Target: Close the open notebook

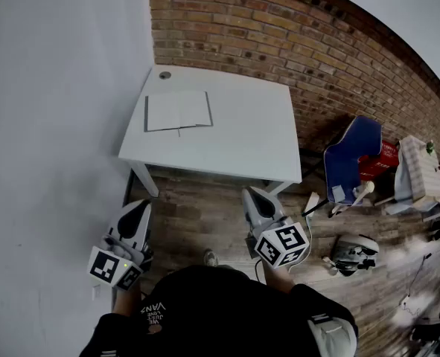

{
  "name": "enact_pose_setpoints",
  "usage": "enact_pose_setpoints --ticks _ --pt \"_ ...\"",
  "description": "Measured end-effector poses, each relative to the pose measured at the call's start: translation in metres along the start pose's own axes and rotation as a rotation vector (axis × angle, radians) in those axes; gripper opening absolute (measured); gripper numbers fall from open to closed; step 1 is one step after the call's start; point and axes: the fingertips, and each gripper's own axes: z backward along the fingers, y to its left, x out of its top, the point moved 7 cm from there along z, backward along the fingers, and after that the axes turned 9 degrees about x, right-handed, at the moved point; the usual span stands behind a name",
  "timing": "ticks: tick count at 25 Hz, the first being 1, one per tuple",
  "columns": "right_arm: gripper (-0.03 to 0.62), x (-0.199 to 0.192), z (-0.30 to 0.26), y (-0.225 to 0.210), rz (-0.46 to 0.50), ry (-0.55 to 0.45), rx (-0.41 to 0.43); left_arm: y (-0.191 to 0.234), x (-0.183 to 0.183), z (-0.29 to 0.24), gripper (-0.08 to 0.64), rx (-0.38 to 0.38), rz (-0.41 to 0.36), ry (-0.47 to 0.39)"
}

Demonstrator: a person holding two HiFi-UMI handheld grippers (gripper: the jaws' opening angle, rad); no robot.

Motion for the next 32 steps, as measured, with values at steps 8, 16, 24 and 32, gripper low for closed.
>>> enact_pose_setpoints --ticks 8,16,24,32 --pt "-0.002 0.002 -0.005 -0.032 0.009 0.003 0.097 -0.018 -0.015 -0.026 0.009 0.079 0.029 0.036" --pt "-0.002 -0.007 -0.011 -0.066 -0.022 0.035 0.152 -0.035 -0.044 -0.04 0.009 0.182 0.071 0.023" --pt "-0.002 -0.007 -0.028 -0.082 -0.039 0.031 0.151 -0.025 -0.052 -0.056 0.009 0.205 0.091 0.037" --pt "-0.002 0.002 -0.077 -0.084 -0.04 0.003 0.106 0.027 -0.043 -0.088 0.009 0.158 0.08 0.044"
